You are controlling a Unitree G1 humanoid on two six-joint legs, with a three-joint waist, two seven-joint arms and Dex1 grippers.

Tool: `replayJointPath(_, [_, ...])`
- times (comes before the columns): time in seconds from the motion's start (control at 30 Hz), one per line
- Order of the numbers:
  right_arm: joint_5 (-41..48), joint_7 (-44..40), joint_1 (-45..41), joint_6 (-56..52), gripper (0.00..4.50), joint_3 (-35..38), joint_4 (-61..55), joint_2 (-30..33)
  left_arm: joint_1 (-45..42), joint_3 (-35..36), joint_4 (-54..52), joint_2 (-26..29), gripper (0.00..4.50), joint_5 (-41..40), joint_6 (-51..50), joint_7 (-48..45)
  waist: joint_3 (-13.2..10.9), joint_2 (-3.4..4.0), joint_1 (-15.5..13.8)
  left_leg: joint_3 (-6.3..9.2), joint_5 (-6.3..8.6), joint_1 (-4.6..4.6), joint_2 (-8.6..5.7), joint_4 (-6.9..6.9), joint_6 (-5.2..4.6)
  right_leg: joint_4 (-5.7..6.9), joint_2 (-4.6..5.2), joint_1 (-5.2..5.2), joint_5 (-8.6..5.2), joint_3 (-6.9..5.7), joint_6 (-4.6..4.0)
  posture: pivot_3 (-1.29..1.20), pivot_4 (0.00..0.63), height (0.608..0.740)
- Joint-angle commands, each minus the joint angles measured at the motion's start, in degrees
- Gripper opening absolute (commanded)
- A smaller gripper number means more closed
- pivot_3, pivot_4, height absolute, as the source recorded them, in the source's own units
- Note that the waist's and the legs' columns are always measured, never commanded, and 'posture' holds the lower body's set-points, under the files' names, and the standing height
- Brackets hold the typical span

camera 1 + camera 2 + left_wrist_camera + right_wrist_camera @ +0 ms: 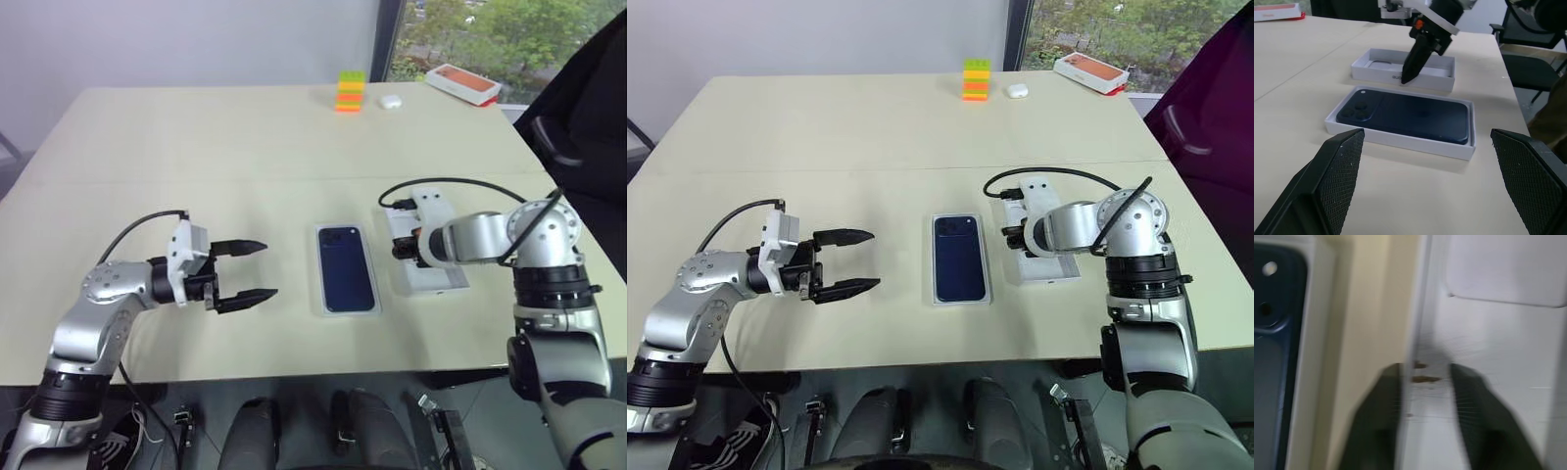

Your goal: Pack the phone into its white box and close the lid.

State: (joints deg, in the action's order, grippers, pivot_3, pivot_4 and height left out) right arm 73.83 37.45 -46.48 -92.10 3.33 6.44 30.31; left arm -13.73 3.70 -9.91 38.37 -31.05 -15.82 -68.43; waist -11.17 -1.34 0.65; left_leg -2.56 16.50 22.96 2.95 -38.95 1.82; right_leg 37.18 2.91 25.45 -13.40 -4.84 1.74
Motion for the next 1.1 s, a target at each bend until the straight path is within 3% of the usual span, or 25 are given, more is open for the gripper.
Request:
replayJointPath(0.03, [-0.8, 1.0, 1.1, -0.4, 0.10, -0.2, -1.9, 0.0, -0.1, 1.0, -1.6, 0.7, 4.39, -0.4, 0.3, 0.4, 0.0, 0.00, 0.0, 0.00, 0.00, 0.00, 0.00, 0.00, 0.00, 0.00, 0.00, 0.00, 0.00, 0.00, 0.00, 0.00, 0.150, 0.740])
replayJointPath(0.2, [-1.7, 2.6, 1.7, -0.4, 0.10, 1.5, -3.1, -1.6, -0.4, 1.2, -0.7, 1.0, 4.39, -0.2, 0.4, 0.7, 0.0, 0.00, 0.0, -0.03, 0.00, 0.01, -0.01, -0.02, 0.00, -0.02, 0.04, -0.01, -0.01, 0.02, 0.02, 0.00, 0.150, 0.740])
replayJointPath(0.3, [-3.0, 3.9, 0.1, -0.4, 0.10, 6.3, -2.8, -5.2, -0.5, 1.1, -0.5, 0.9, 4.39, -0.1, 0.6, 1.0, 0.0, -0.01, 0.1, -0.02, 0.00, 0.01, -0.01, -0.02, 0.00, -0.03, 0.02, 0.00, -0.02, 0.02, 0.02, 0.00, 0.150, 0.740])
replayJointPath(0.47, [0.3, -2.3, -3.5, 4.9, 0.10, 13.9, -4.0, -11.4, -1.0, 1.4, 1.2, 0.9, 4.39, 0.2, 0.9, 1.5, 0.0, 0.08, 0.3, -0.04, 0.00, 0.03, 0.10, 0.01, 0.00, 0.01, -0.12, 0.09, -0.01, 0.05, 0.01, 0.00, 0.150, 0.740])
replayJointPath(0.6, [-5.7, -11.4, -6.4, 9.9, 0.10, 10.6, -7.5, -9.9, -1.2, 1.9, 2.2, 1.0, 4.39, -0.1, 0.9, 1.6, -0.1, 0.14, 0.1, -0.02, 0.00, 0.27, 0.14, 0.02, 0.00, 0.03, -0.18, 0.35, 0.04, 0.04, -0.07, 0.00, 0.150, 0.740])
replayJointPath(0.7, [-5.3, -17.7, -7.2, 13.8, 0.10, 11.4, -8.7, -12.1, -1.4, 2.4, 2.9, 1.0, 4.39, -0.4, 0.7, 1.8, -0.1, 0.13, 0.1, -0.03, 0.01, 0.41, 0.13, 0.02, -0.03, -0.02, -0.16, 0.47, 0.04, 0.04, -0.07, 0.00, 0.150, 0.740])
replayJointPath(0.9, [20.6, -13.3, -7.5, 23.1, 0.10, 20.9, -2.2, -23.5, -2.4, 4.2, 3.8, 0.9, 4.39, -2.1, -2.1, 3.5, -0.1, 0.13, 0.2, -0.10, 0.04, 0.43, 0.18, 0.03, -0.08, 0.04, -0.14, 0.57, 0.05, 0.09, -0.07, 0.00, 0.150, 0.740])
replayJointPath(1.0, [35.7, -11.8, -3.5, 24.8, 0.10, 17.9, -0.9, -24.2, -3.1, 6.7, 4.5, 1.0, 4.39, -4.4, -5.9, 6.1, 0.0, 0.10, 0.0, -0.11, 0.04, 0.43, 0.21, 0.01, -0.07, 0.06, -0.11, 0.56, 0.06, 0.09, -0.08, 0.00, 0.150, 0.740])
replayJointPath(1.1, [39.2, -12.3, 0.9, 25.5, 0.10, 15.9, -1.5, -25.1, -3.5, 9.7, 4.0, 1.4, 4.39, -8.2, -10.6, 8.0, 0.0, 0.10, 0.1, -0.15, 0.04, 0.42, 0.30, 0.00, -0.07, 0.02, -0.08, 0.51, 0.06, 0.11, -0.07, 0.00, 0.150, 0.740])
